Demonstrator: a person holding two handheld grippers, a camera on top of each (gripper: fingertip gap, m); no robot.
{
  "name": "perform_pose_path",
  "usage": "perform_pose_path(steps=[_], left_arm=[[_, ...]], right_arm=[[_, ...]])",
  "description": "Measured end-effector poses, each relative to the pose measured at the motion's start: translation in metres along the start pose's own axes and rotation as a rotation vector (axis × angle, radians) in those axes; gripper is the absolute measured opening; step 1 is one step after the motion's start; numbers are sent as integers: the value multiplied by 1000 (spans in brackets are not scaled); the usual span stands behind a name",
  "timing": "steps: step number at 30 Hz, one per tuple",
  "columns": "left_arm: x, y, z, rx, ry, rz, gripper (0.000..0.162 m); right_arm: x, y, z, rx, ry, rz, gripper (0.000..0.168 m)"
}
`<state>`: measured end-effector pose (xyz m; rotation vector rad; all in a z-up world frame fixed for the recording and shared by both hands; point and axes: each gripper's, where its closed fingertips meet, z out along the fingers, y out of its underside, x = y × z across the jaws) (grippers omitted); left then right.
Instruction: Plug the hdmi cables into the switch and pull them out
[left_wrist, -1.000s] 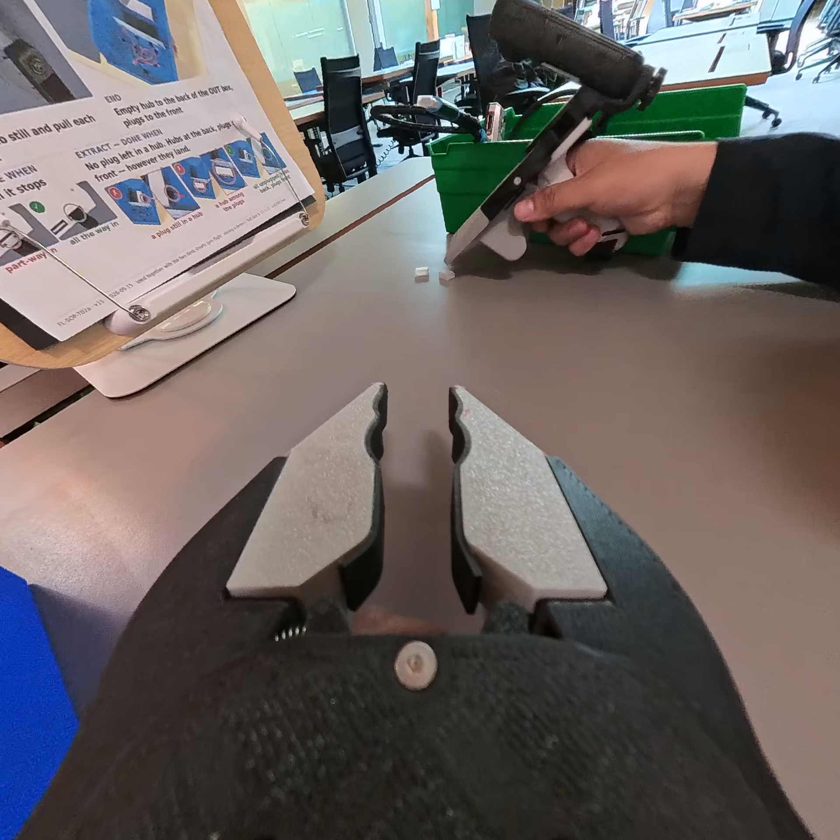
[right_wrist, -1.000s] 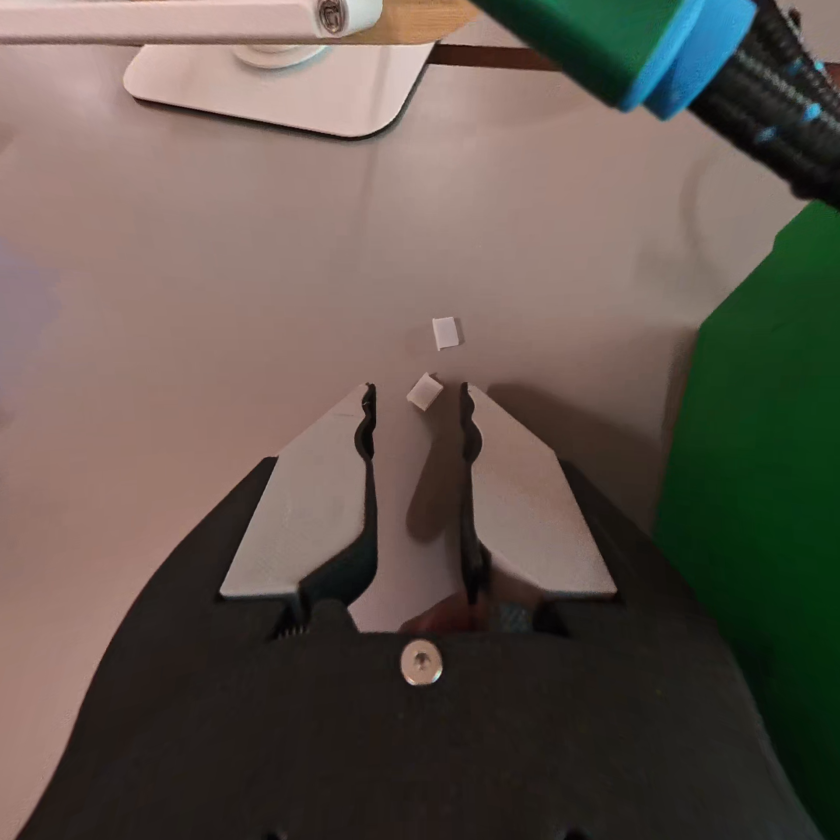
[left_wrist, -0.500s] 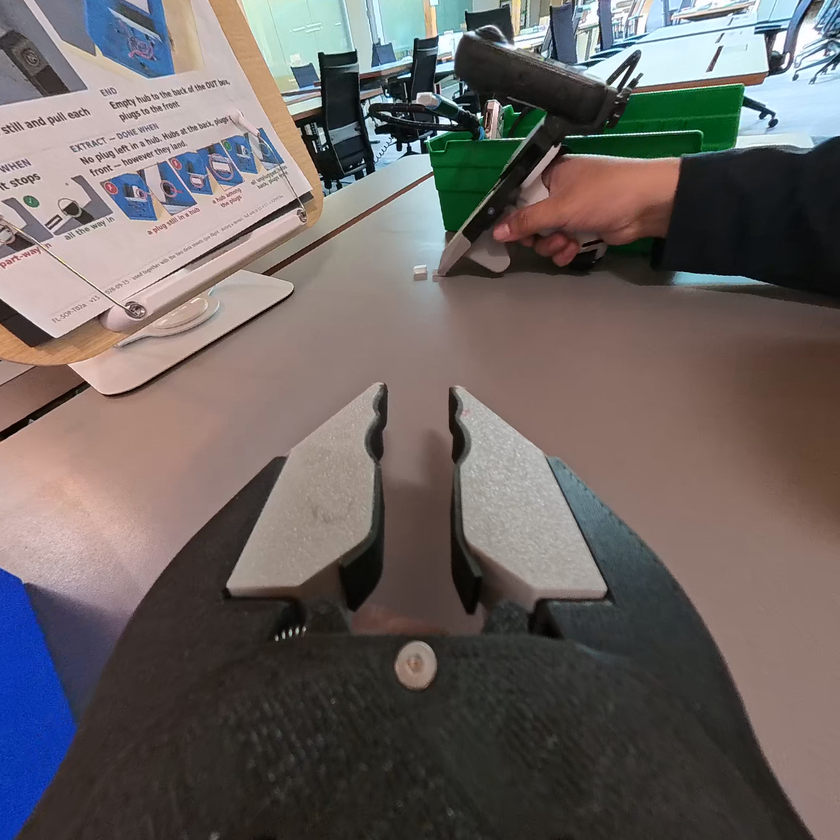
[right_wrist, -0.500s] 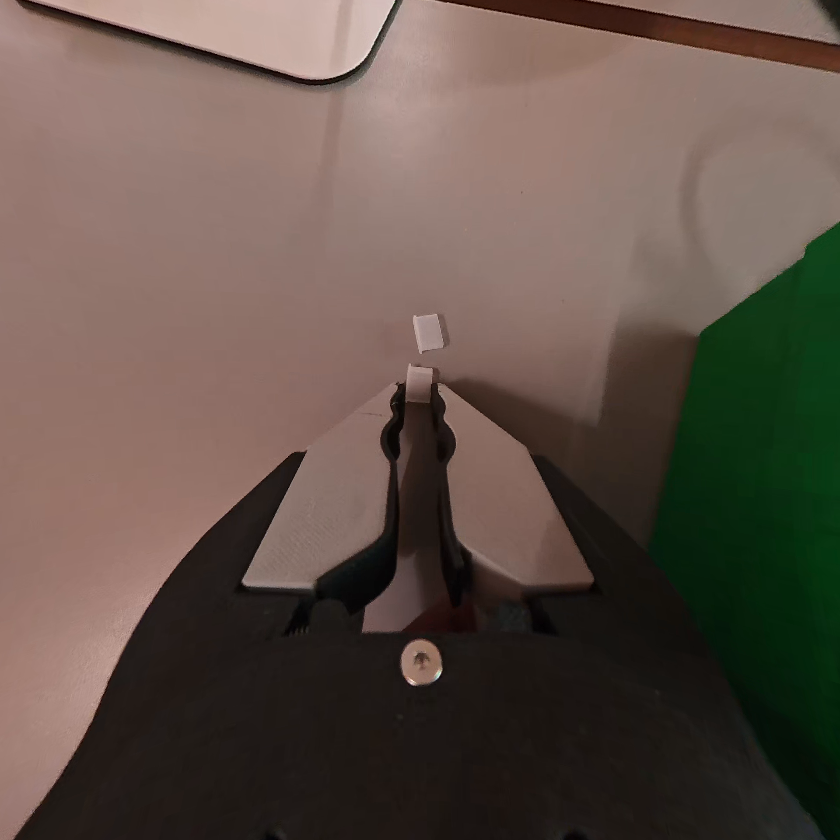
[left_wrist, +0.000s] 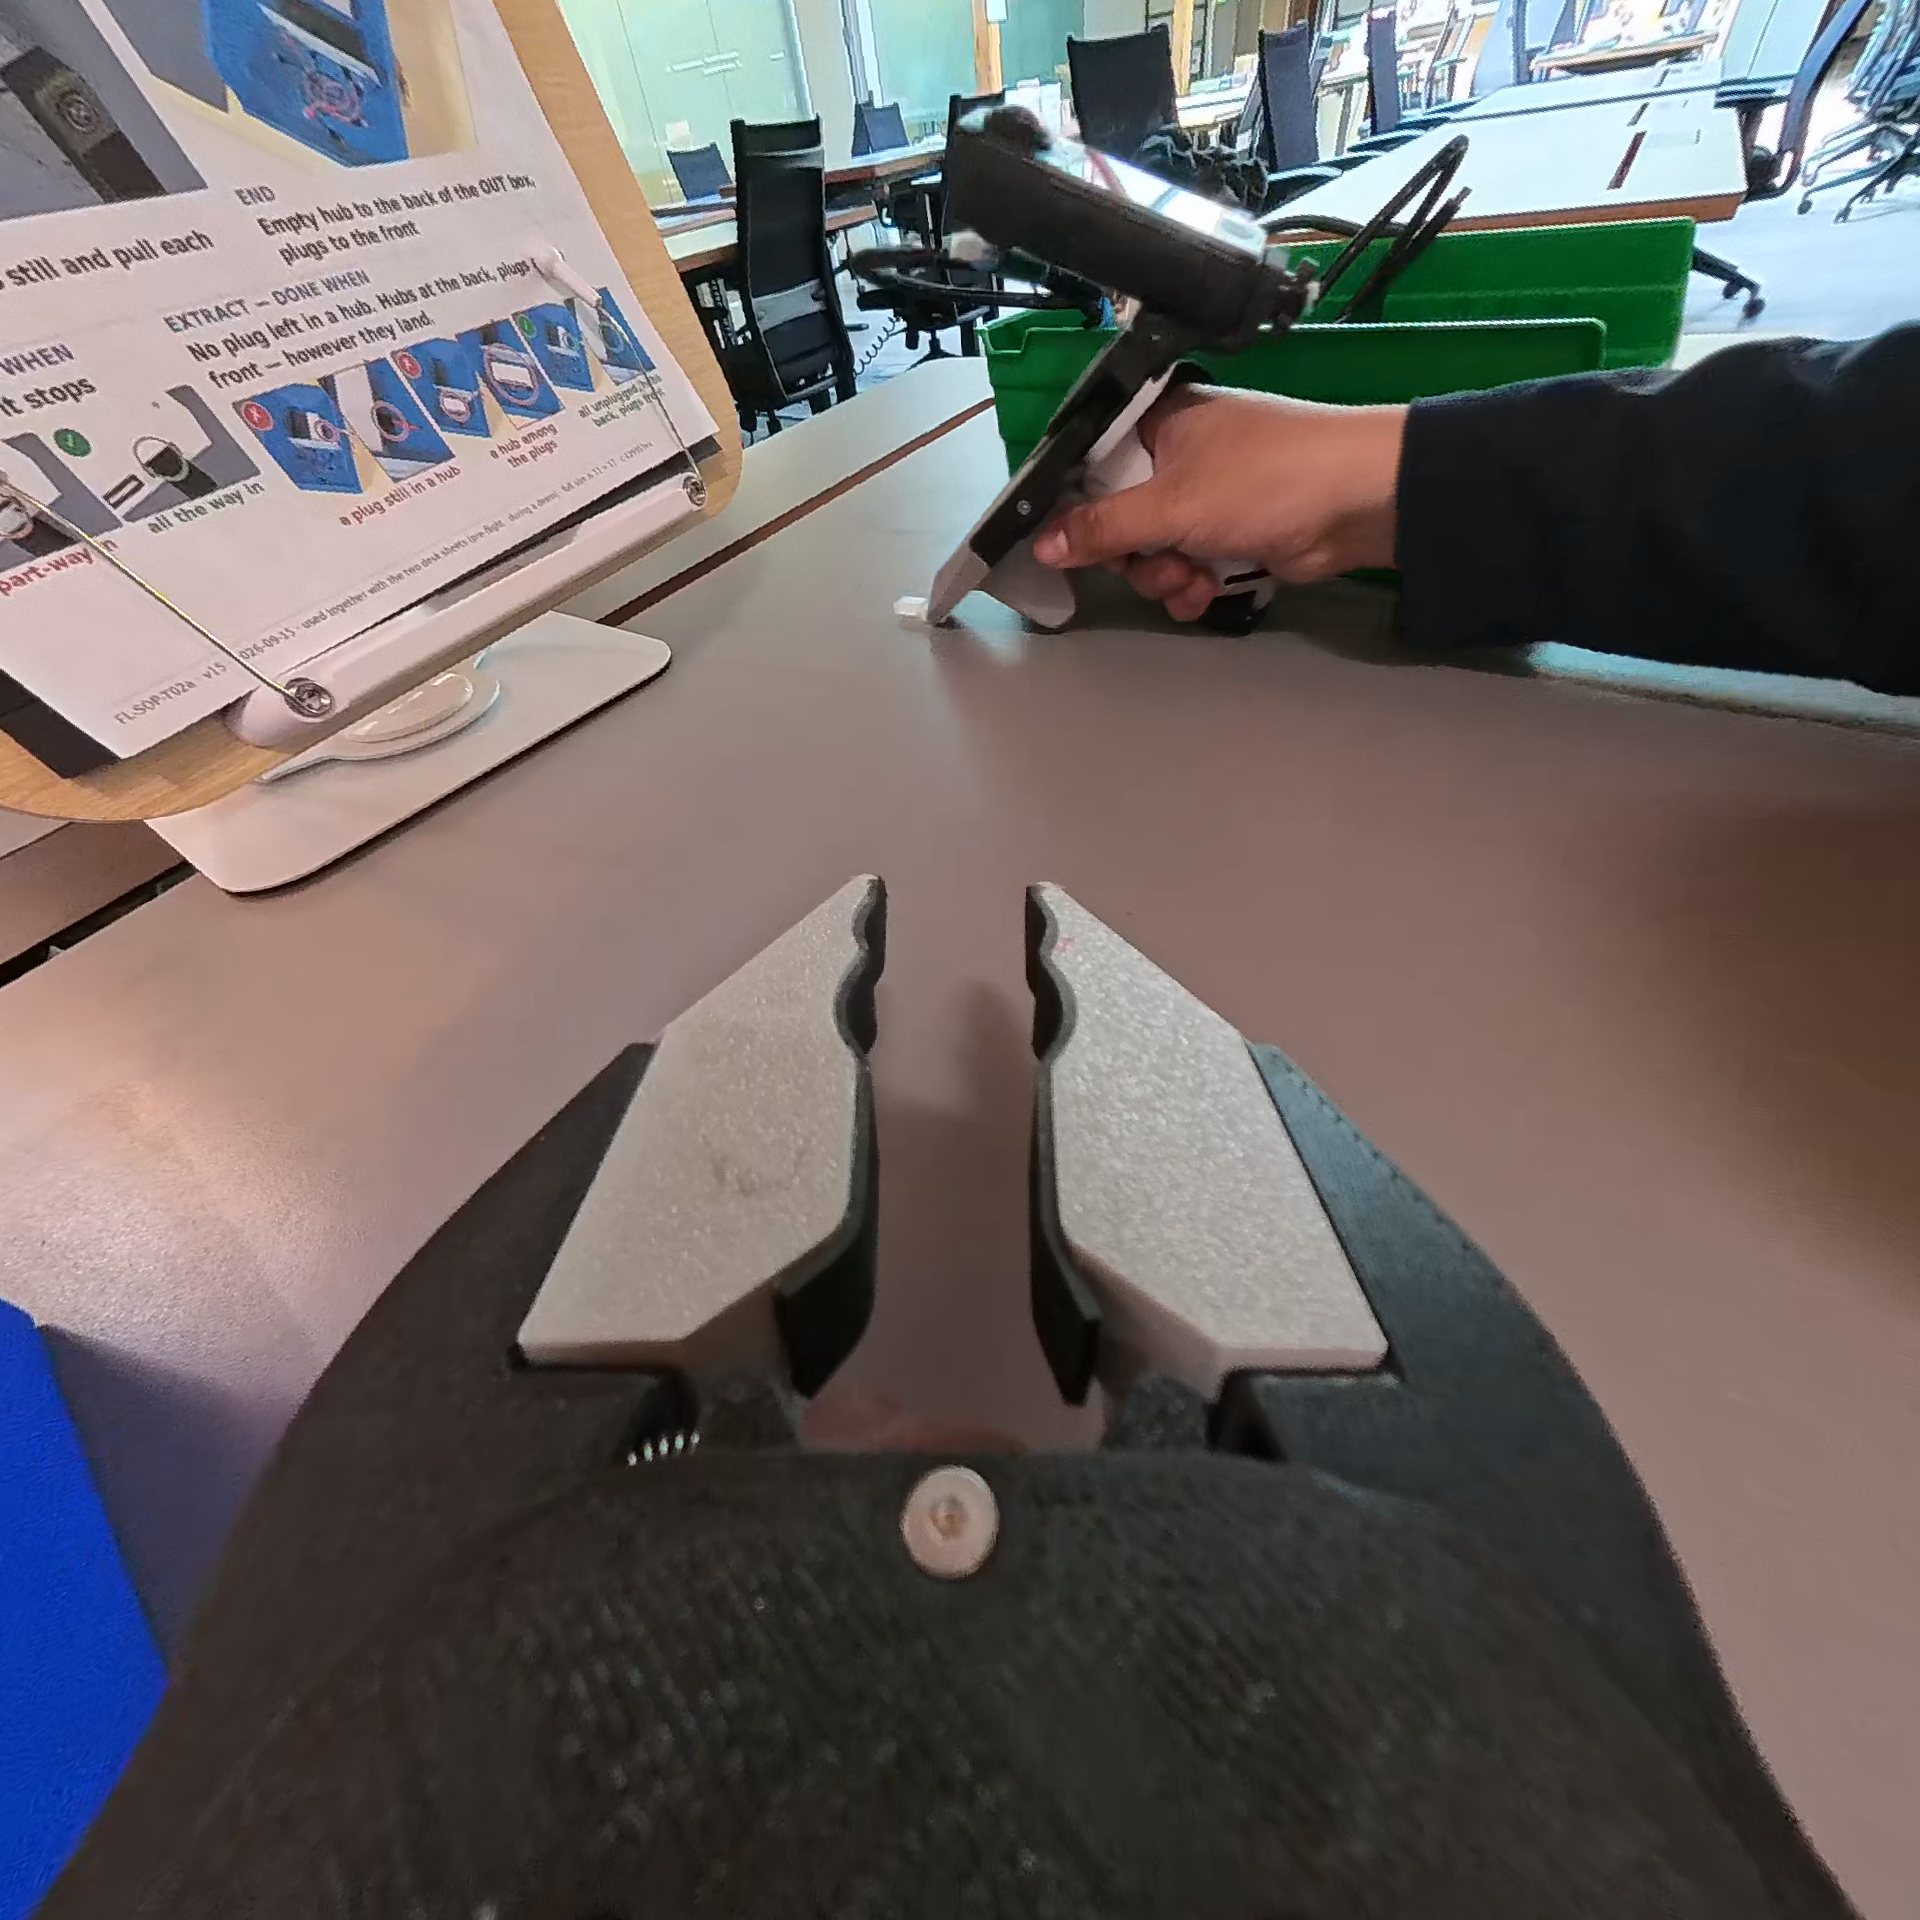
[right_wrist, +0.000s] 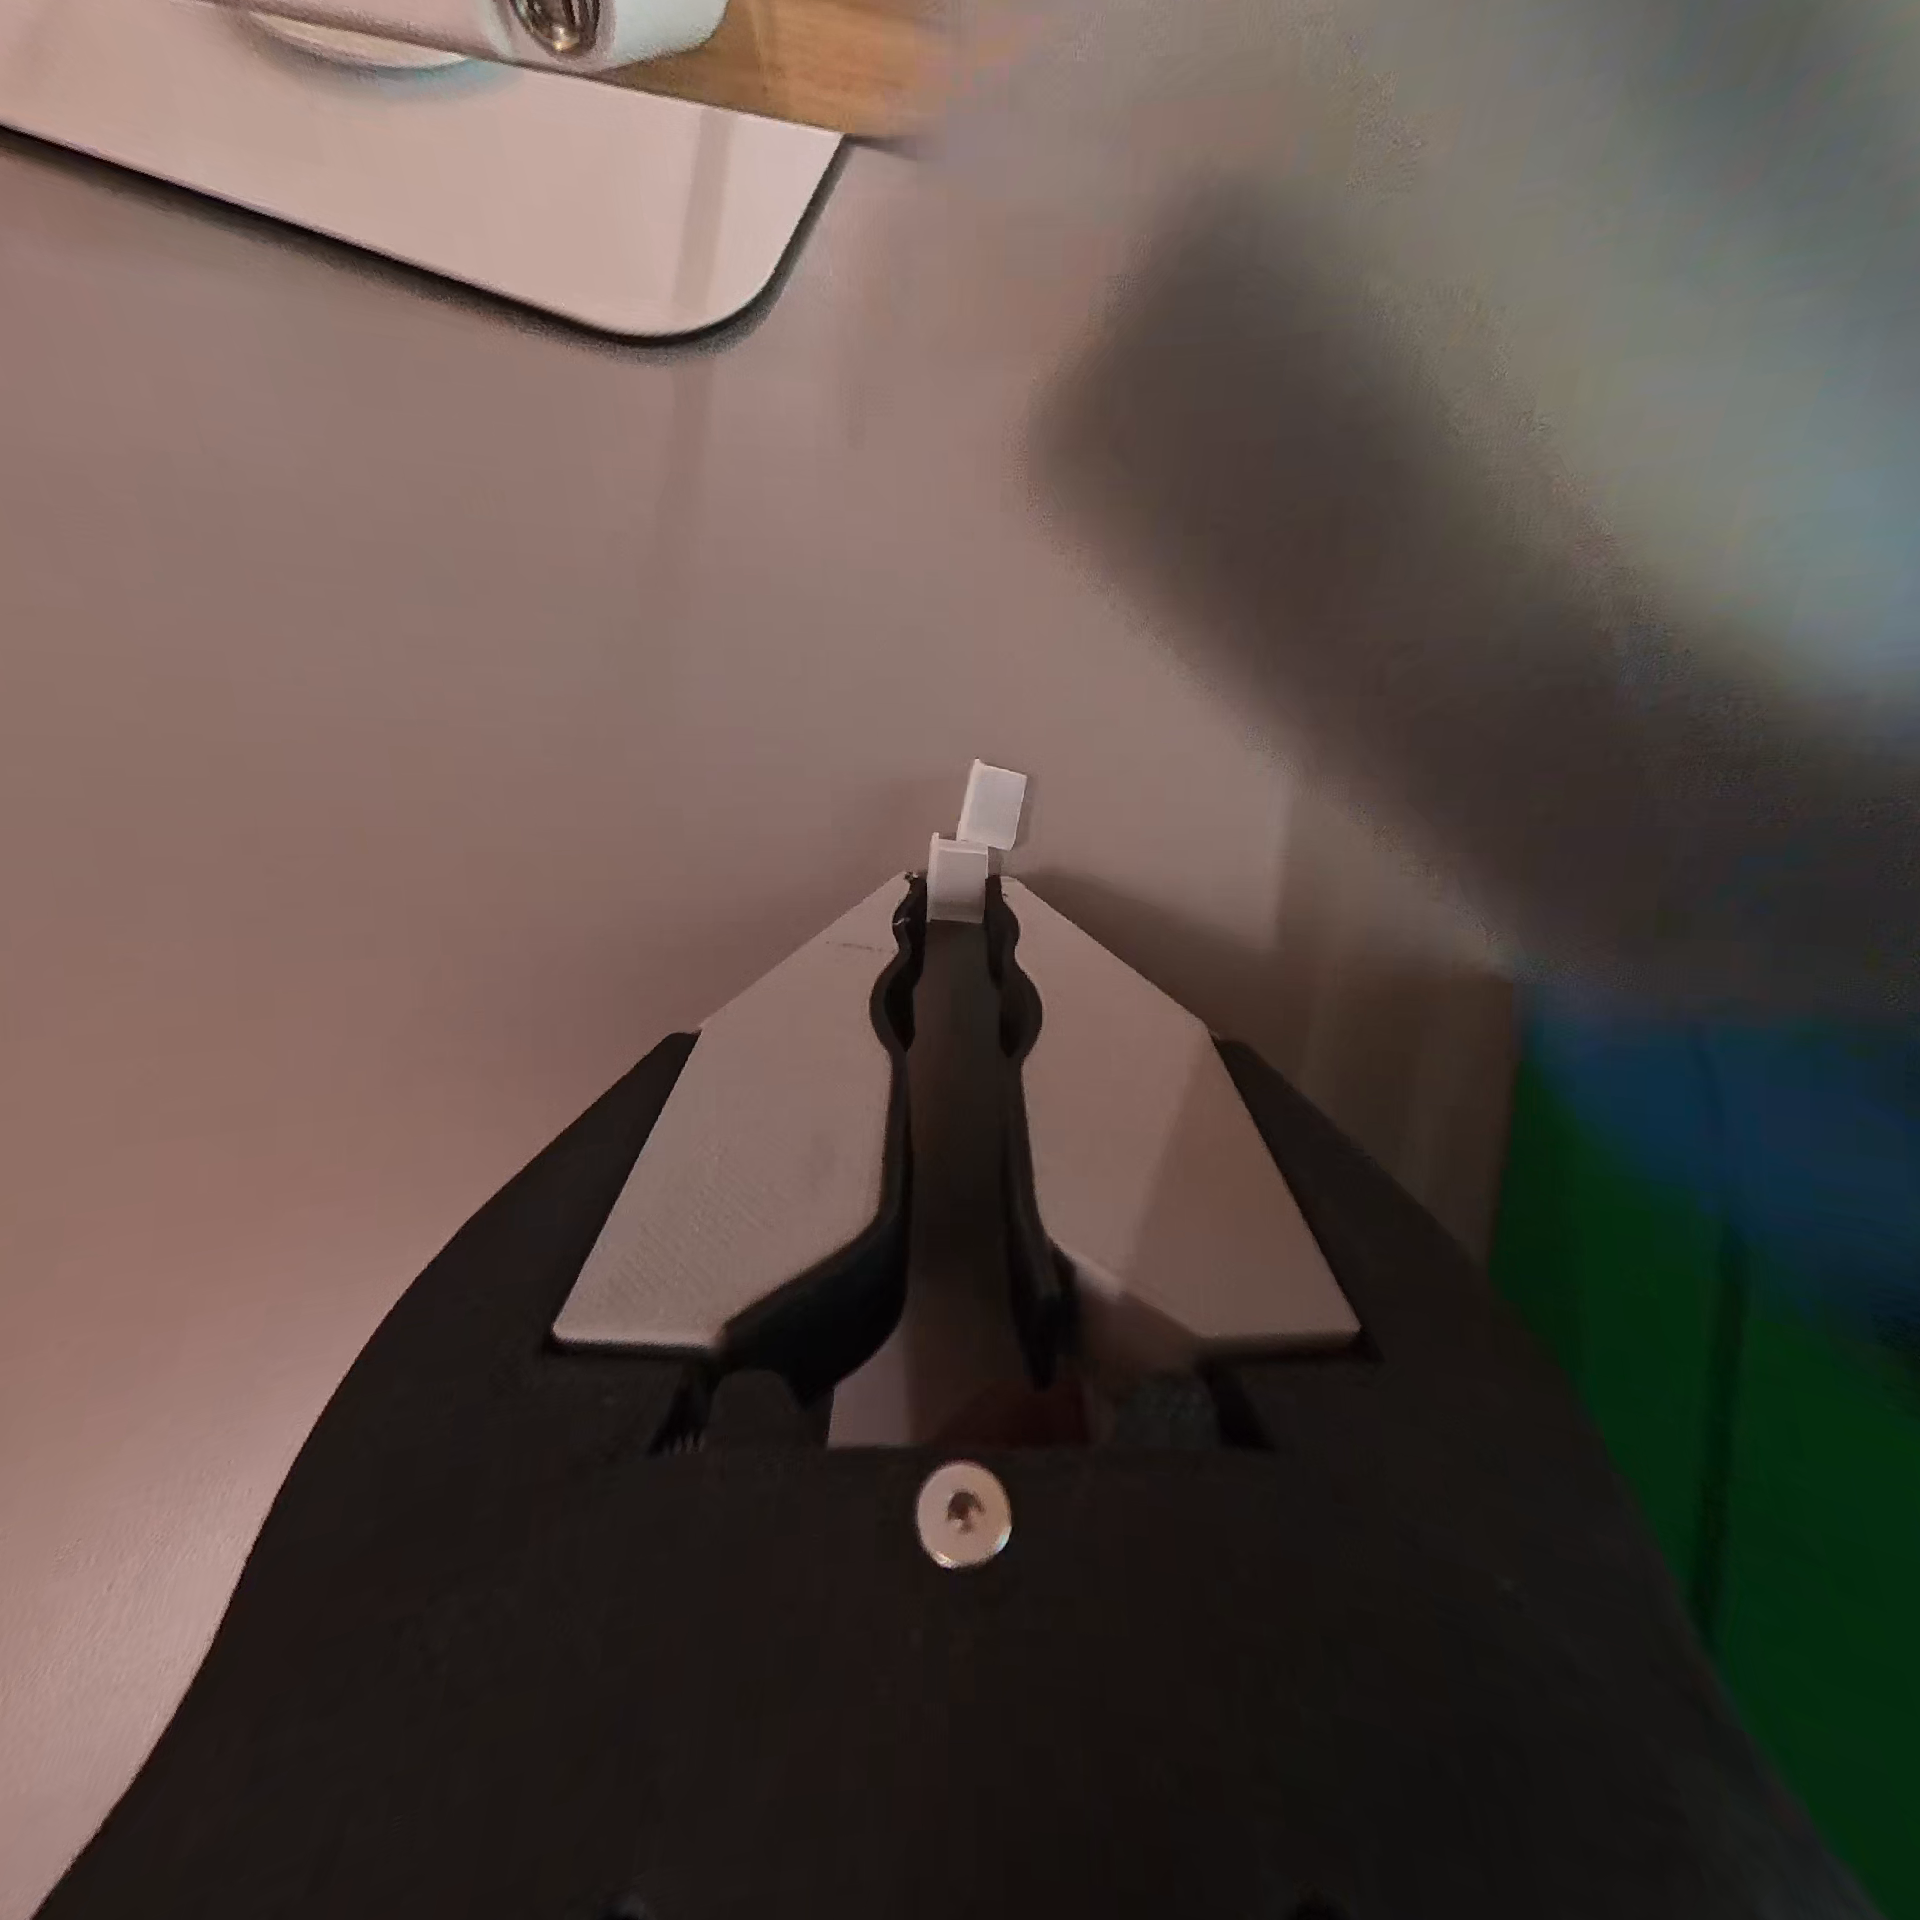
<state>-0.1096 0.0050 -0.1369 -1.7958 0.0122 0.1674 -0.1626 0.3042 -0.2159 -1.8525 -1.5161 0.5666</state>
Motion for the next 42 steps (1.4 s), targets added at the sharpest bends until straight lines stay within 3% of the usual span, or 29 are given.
perform_pose_path(steps=[10, 16, 21, 27, 32, 36, 39, 42], left_arm=[[1, 1, 1, -8, 7, 2, 25], [2, 2, 1, -15, 2, 13, 25], [-3, -1, 0, 2, -33, -1, 26], [26, -25, -15, 141, -26, -71, 28], [46, -37, -67, 191, -272, -63, 32], [10, -42, -142, 94, -665, -27, 47], [-20, -24, -180, -17, -799, -102, 69], [-50, 14, -193, -140, -875, -206, 78]], right_arm=[[13, -26, 29, 0, 59, -36, 9], [14, -36, 27, 19, 61, -34, 34], [-6, -33, -24, 64, 26, -61, 42], [-51, -15, -151, 248, -83, -164, 48], [-37, 19, -233, 402, -32, -142, 55], [-9, 60, -233, 317, 59, -72, 92], [16, 74, -231, 308, 167, -51, 93], [30, 85, -214, 229, 222, -54, 100]])
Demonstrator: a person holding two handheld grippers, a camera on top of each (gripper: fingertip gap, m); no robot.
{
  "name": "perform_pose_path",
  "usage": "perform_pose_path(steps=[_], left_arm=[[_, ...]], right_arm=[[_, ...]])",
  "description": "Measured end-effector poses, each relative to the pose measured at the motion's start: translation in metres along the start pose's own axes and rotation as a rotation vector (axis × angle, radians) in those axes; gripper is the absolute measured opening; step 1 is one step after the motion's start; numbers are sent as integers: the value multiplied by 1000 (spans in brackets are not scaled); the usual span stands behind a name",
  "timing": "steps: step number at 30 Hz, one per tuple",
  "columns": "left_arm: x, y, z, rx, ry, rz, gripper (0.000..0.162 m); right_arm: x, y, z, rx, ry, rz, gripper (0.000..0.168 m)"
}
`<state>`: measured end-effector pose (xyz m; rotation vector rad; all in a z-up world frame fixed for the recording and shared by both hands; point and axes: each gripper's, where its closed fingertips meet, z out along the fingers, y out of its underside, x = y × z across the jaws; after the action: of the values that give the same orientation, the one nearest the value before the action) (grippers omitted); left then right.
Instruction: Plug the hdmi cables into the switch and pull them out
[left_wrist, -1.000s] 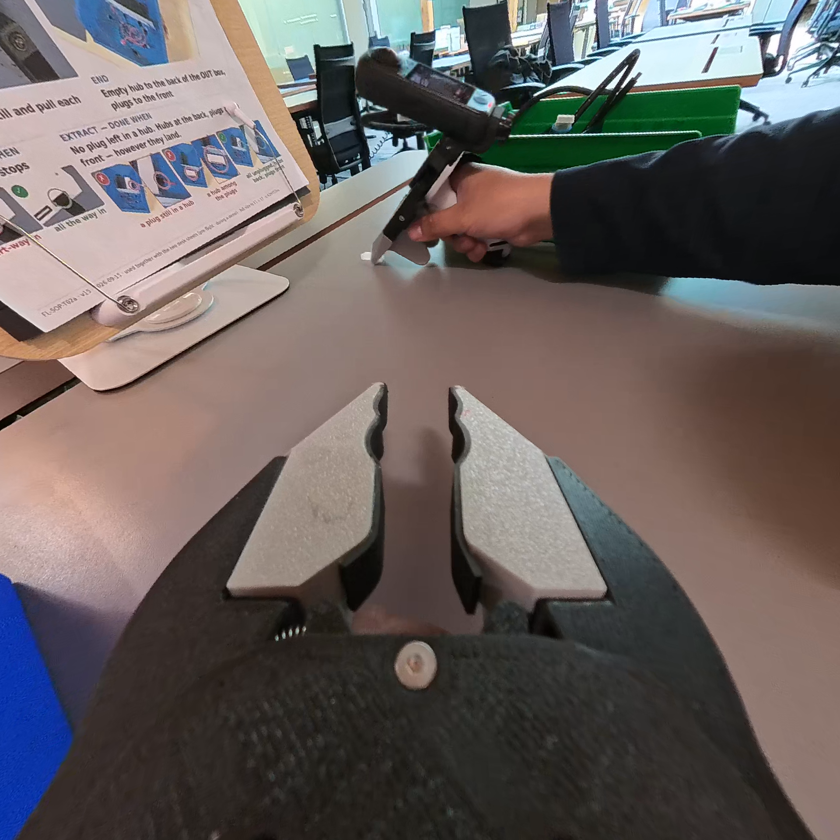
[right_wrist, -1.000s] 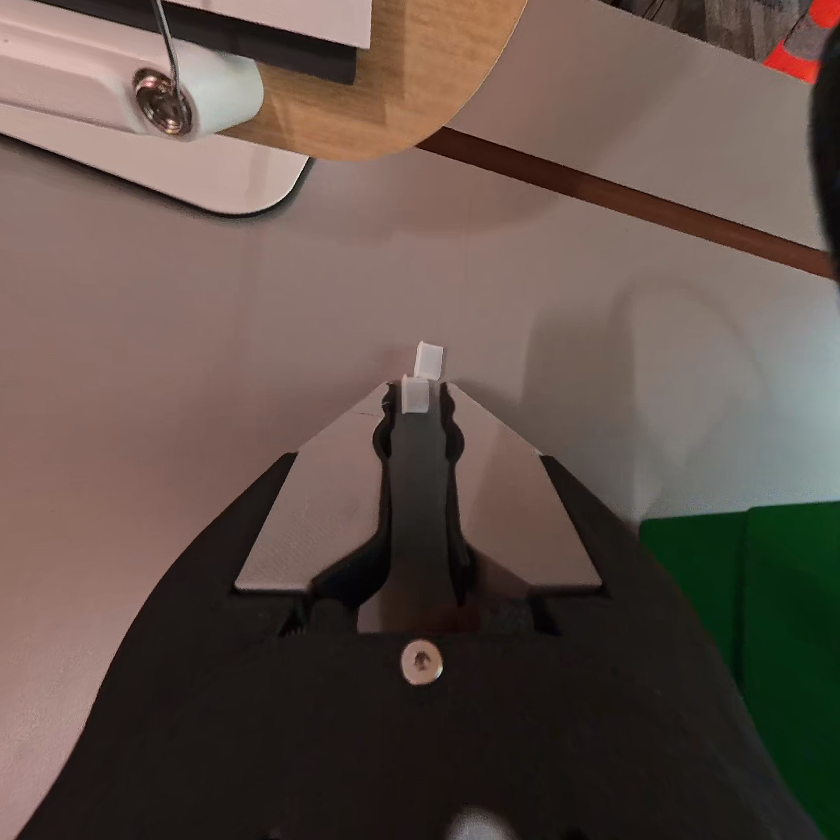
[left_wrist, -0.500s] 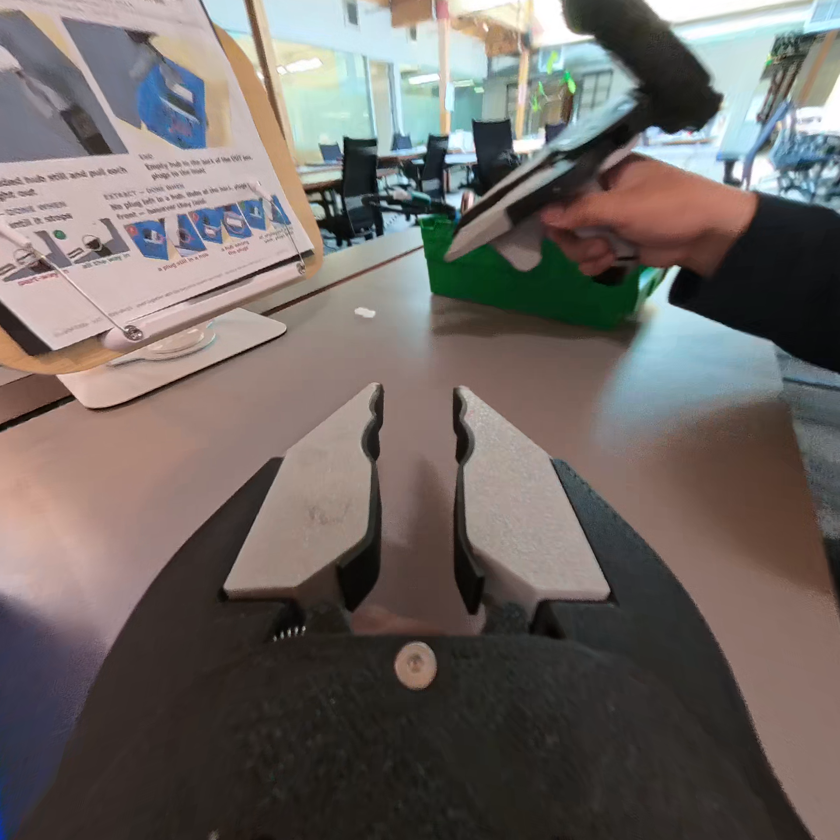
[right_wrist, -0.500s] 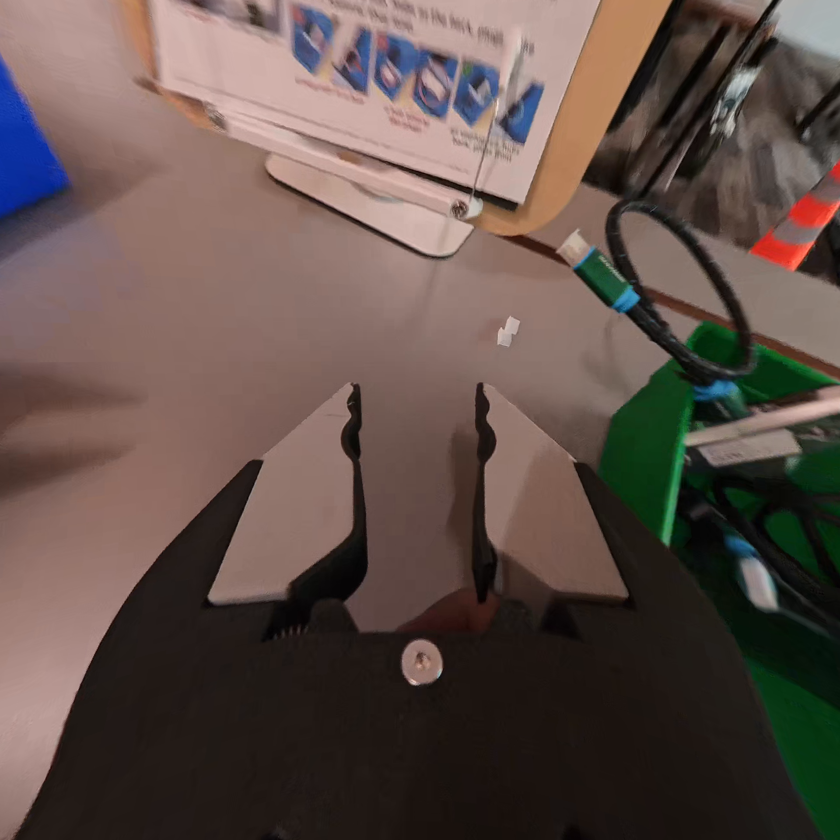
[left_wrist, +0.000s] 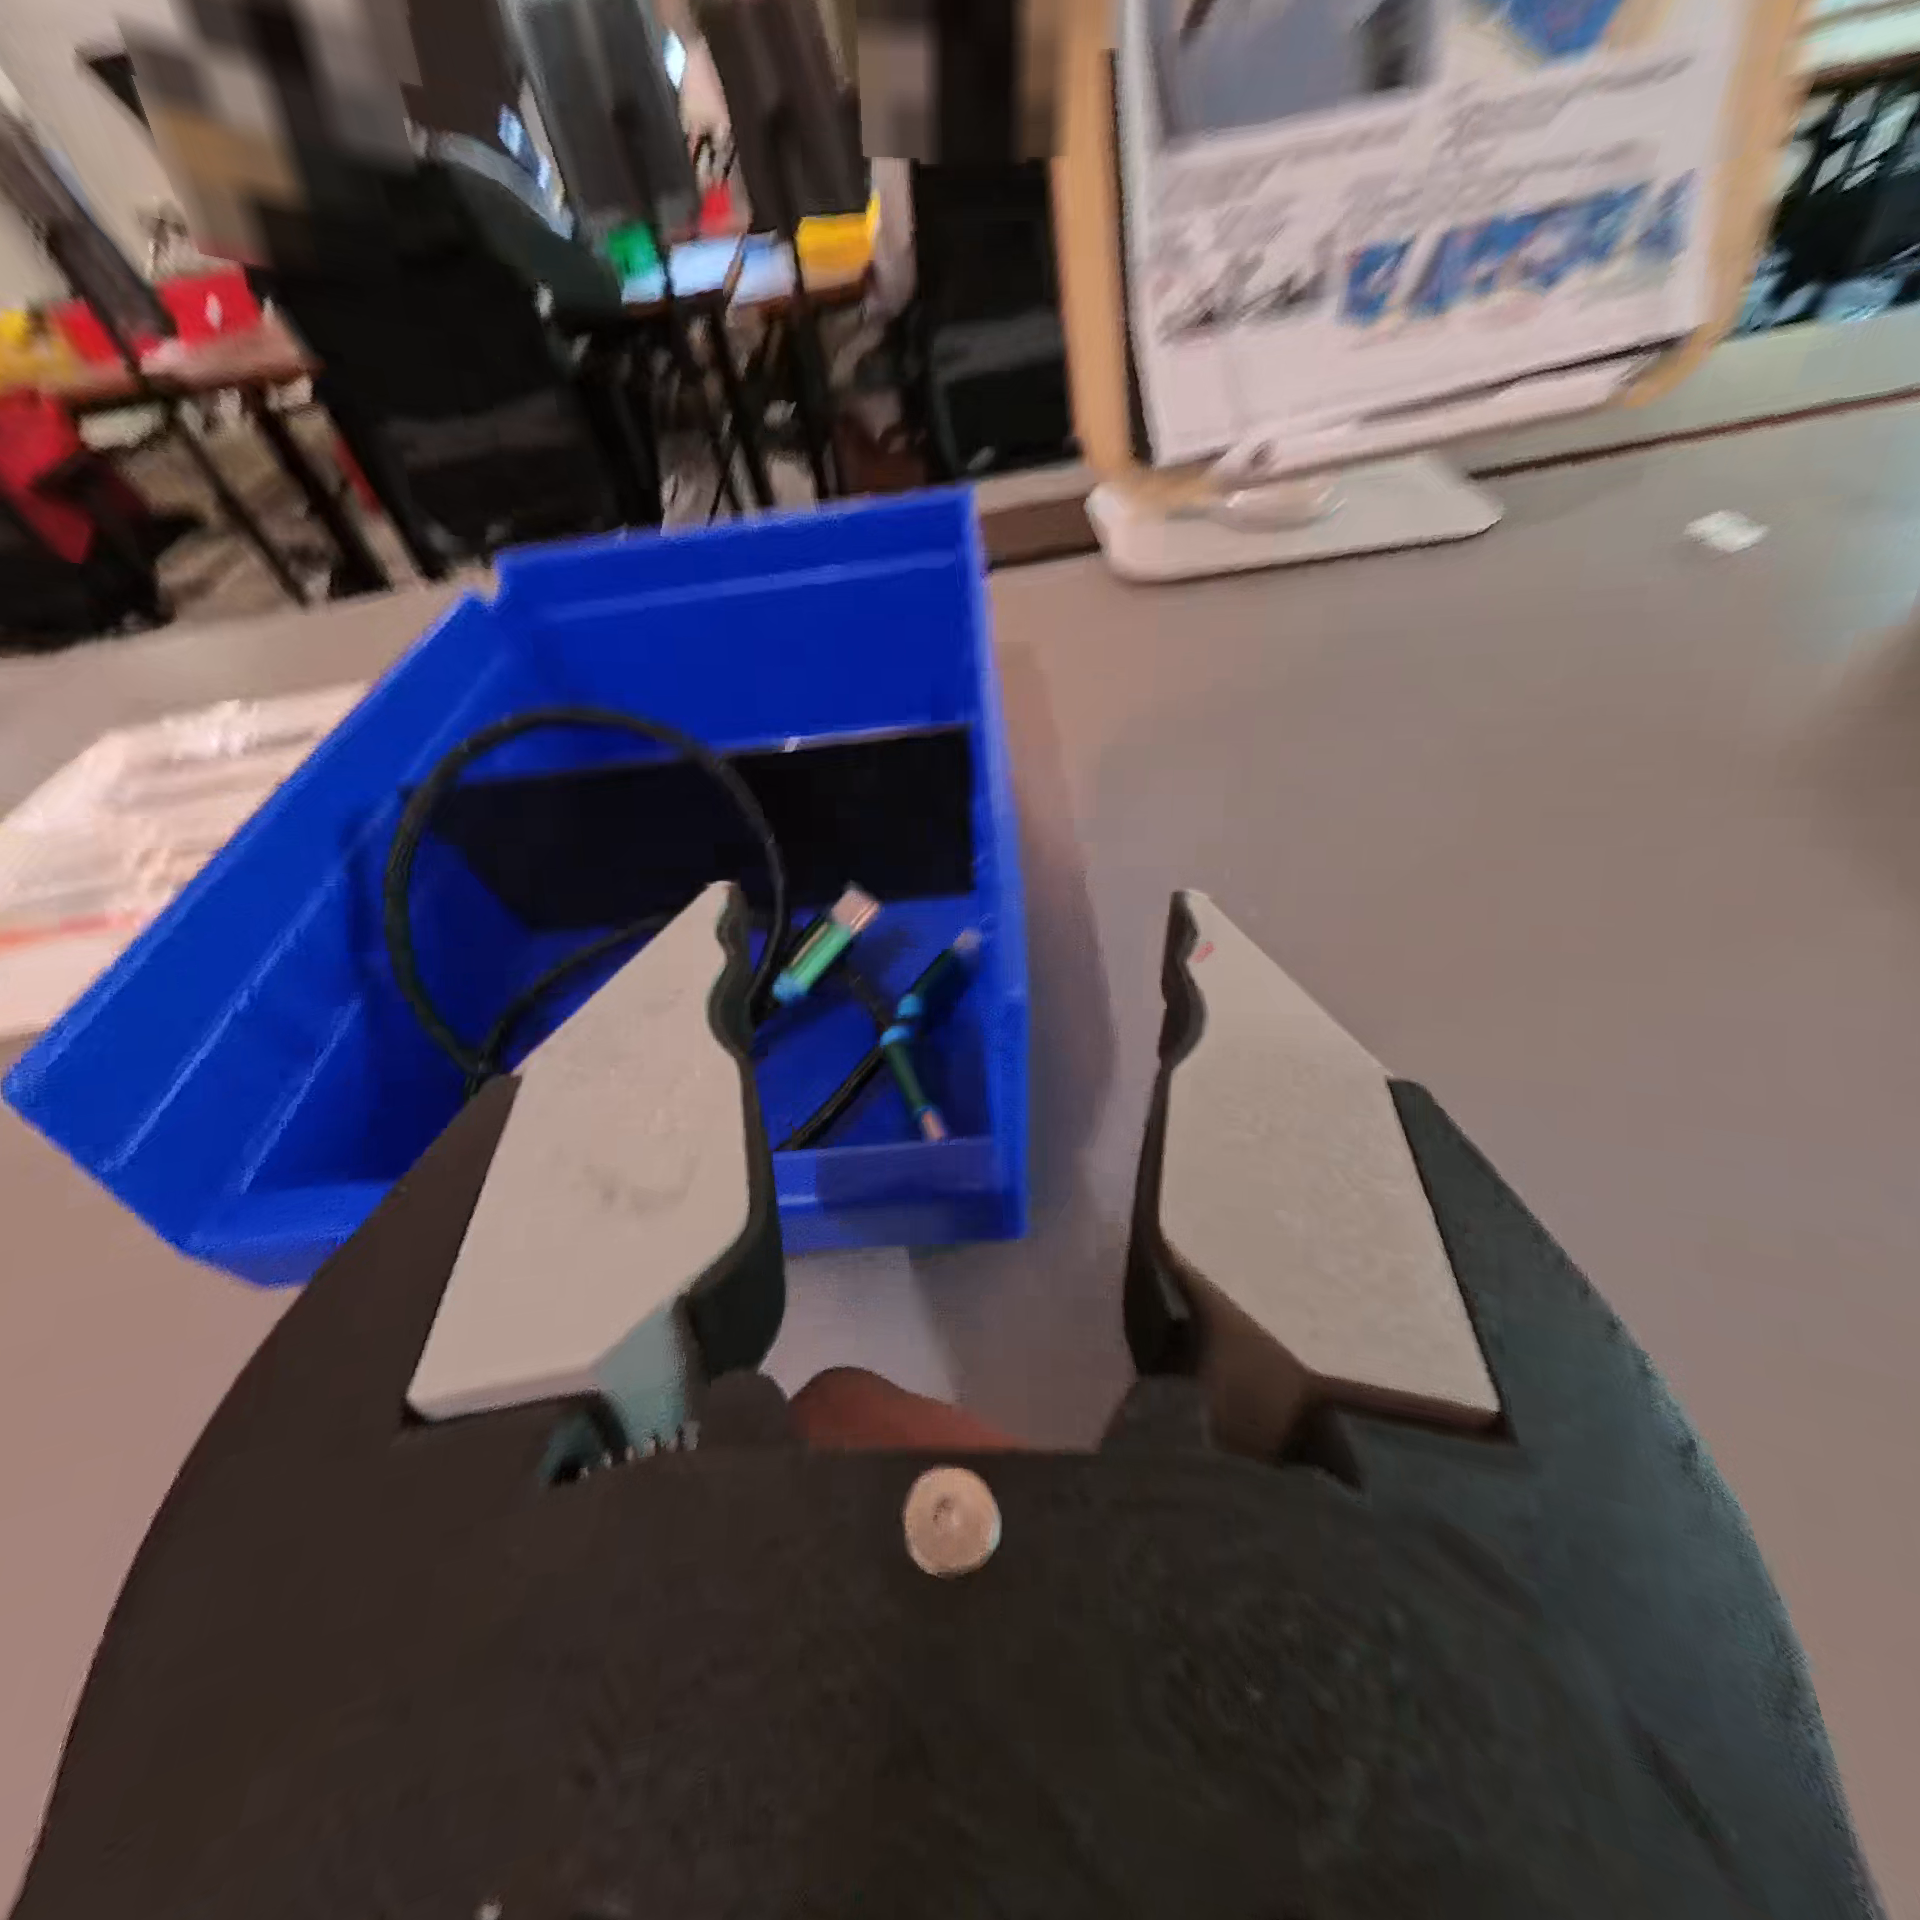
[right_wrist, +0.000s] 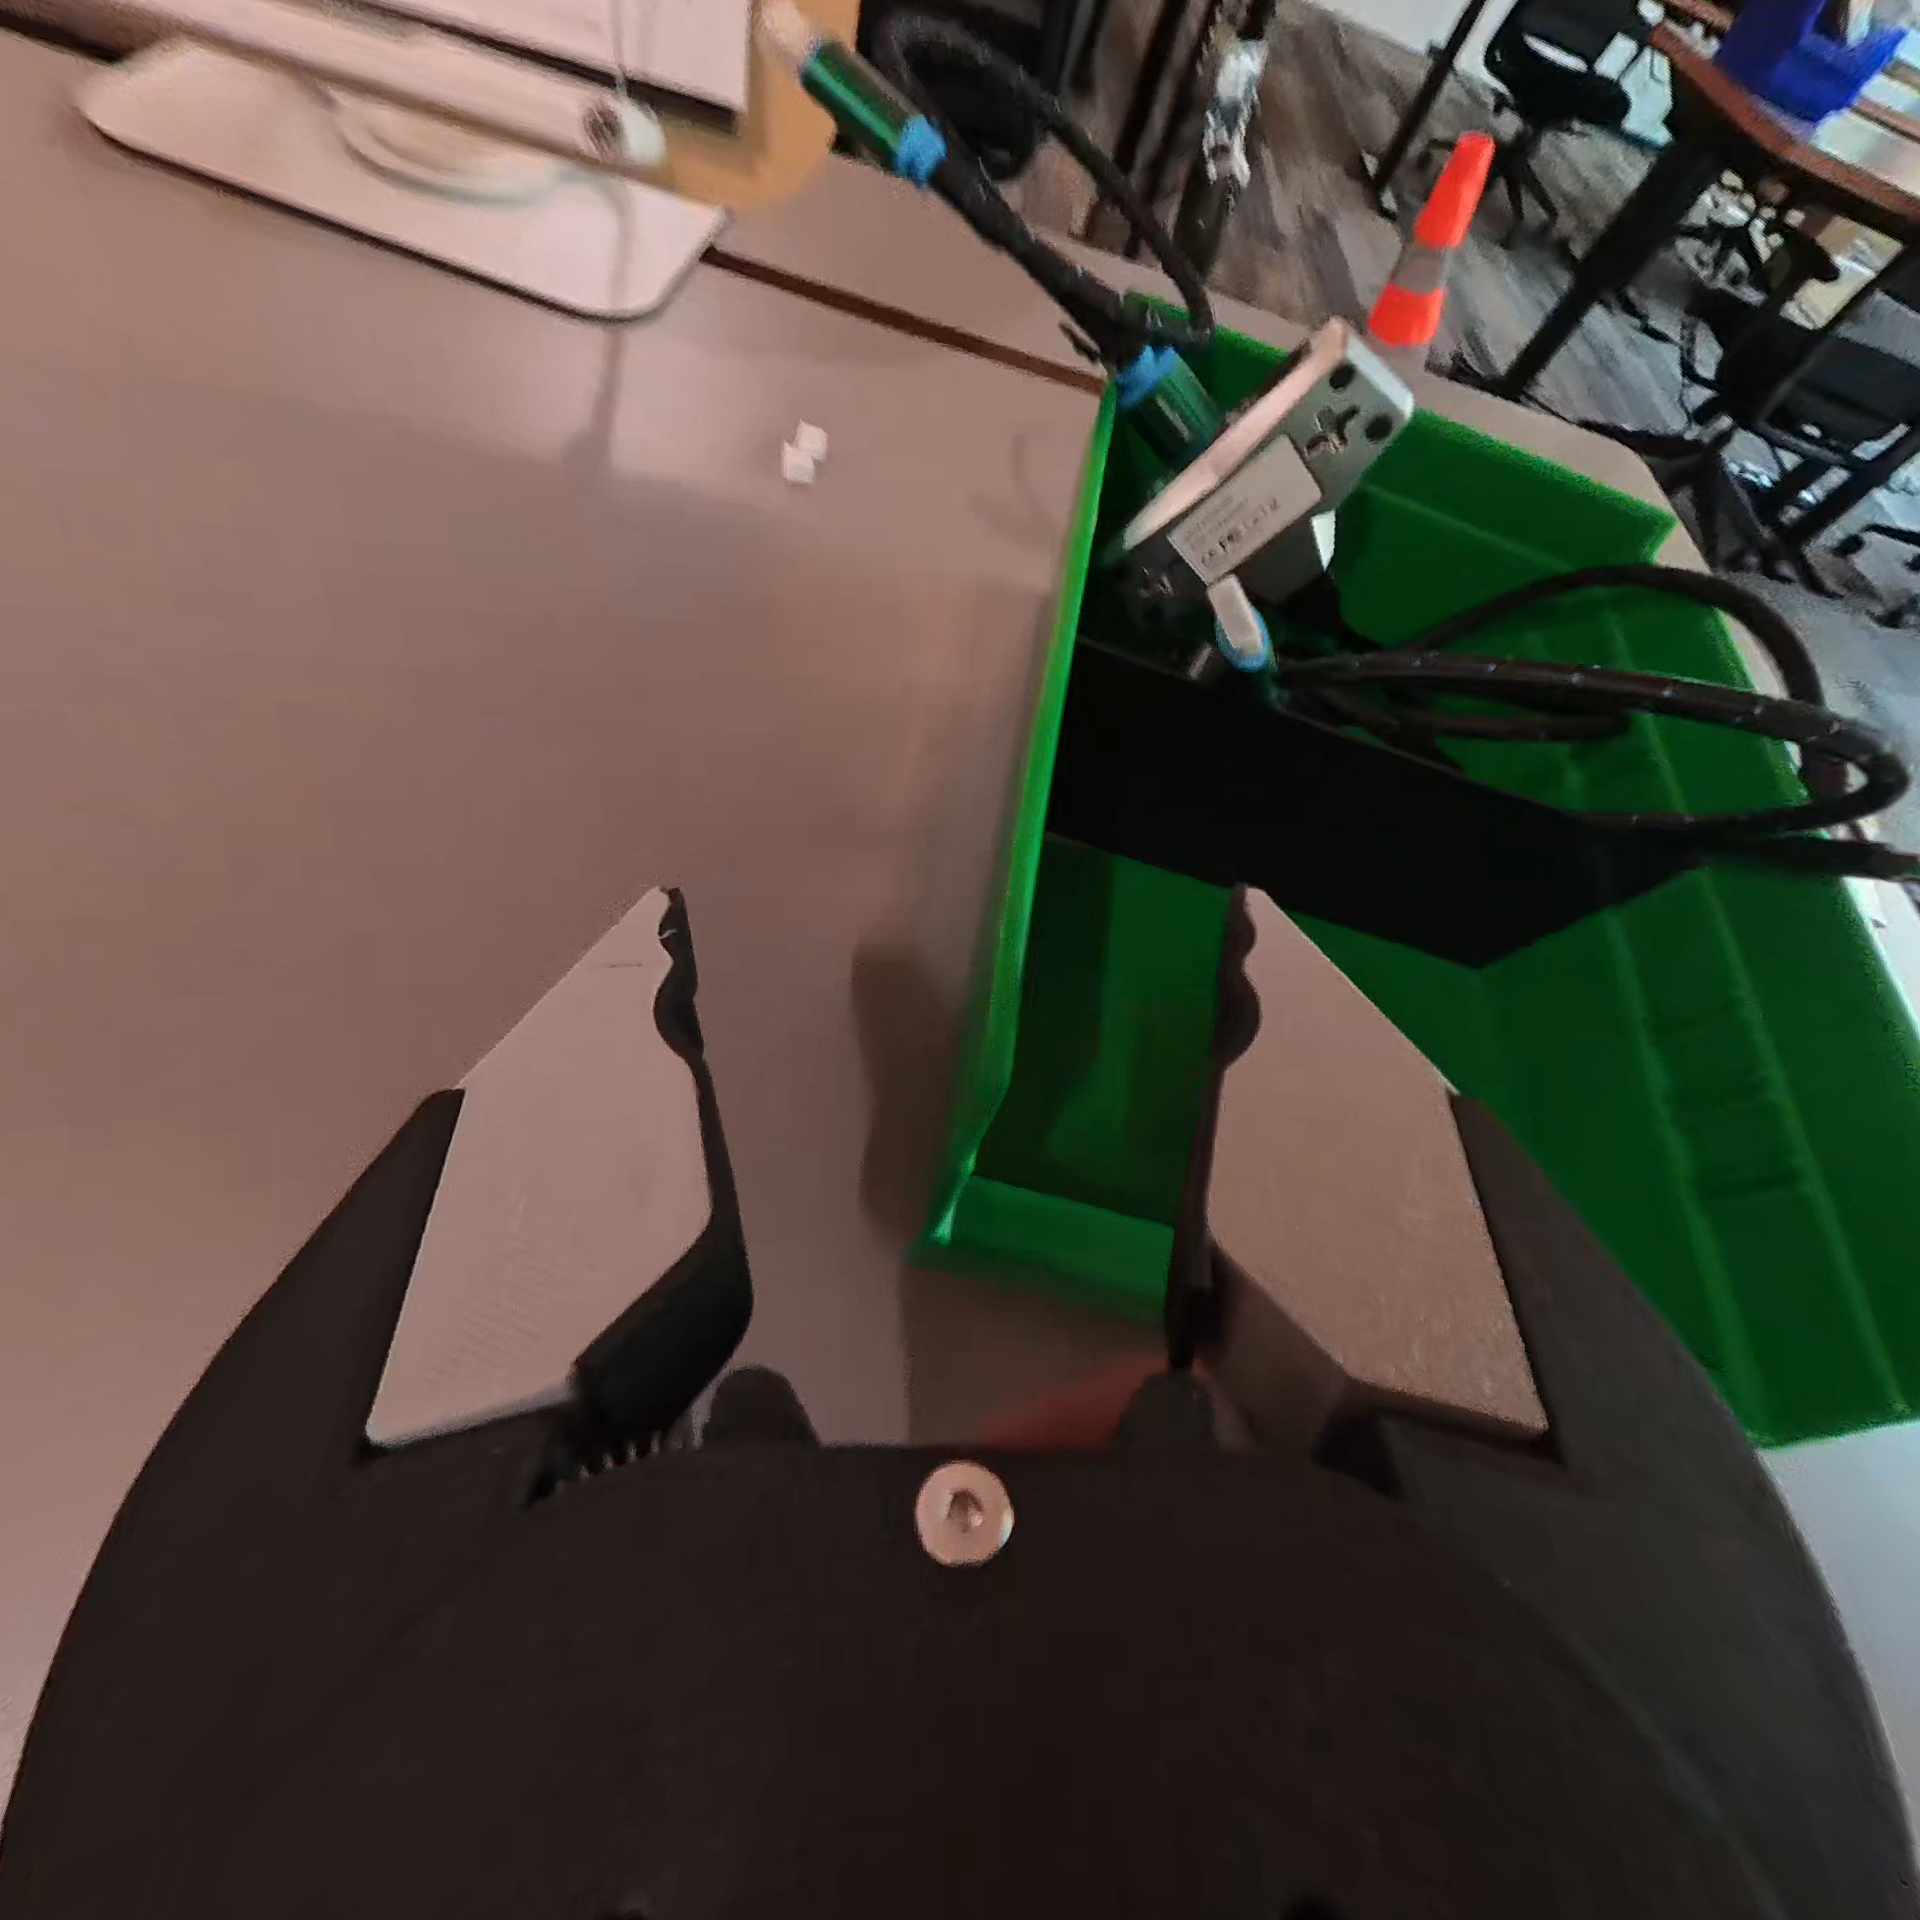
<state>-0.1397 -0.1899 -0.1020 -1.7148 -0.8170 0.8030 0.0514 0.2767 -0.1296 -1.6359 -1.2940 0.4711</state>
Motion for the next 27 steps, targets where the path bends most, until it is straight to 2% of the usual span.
perform_pose_path(steps=[2, 3, 5, 7, 8, 10, 12, 13, 14, 15, 16, 20, 27], left_arm=[[-15, 24, 16, -104, -63, -25, 85], [-18, 34, 22, -145, -91, -26, 74], [-13, 43, 32, -180, -81, -14, 88], [7, 49, 35, -208, 17, -10, 42], [11, 50, 36, -210, 34, -16, 40], [10, 48, 37, -184, 25, 1, 48], [6, 50, 40, -190, 1, 36, 65], [4, 49, 40, -190, -8, 79, 59], [2, 47, 41, -183, -14, 139, 43], [4, 44, 41, -169, 2, 208, 19], [5, 41, 41, -170, 10, 235, 6], [-5, 39, 38, -151, 9, 260, 5], [-24, 25, -12, 8, 23, 311, 5]], right_arm=[[5, 7, 10, -40, 46, -28, 102], [7, 9, 13, -49, 63, -44, 102], [5, 11, 17, -55, 73, -65, 95], [2, 9, 17, -29, 59, -63, 73], [3, 8, 16, -13, 53, -53, 70], [7, 9, 18, -8, 54, -32, 75], [13, 13, 24, -31, 64, -28, 77], [13, 17, 28, -47, 51, -35, 58], [9, 20, 30, -60, 17, -49, 15], [11, 20, 31, -56, 26, -43, 9], [15, 21, 30, -59, 51, -46, 5], [11, 29, 11, -16, 11, -49, 4], [-40, 50, -62, 23, -121, -121, 3]])
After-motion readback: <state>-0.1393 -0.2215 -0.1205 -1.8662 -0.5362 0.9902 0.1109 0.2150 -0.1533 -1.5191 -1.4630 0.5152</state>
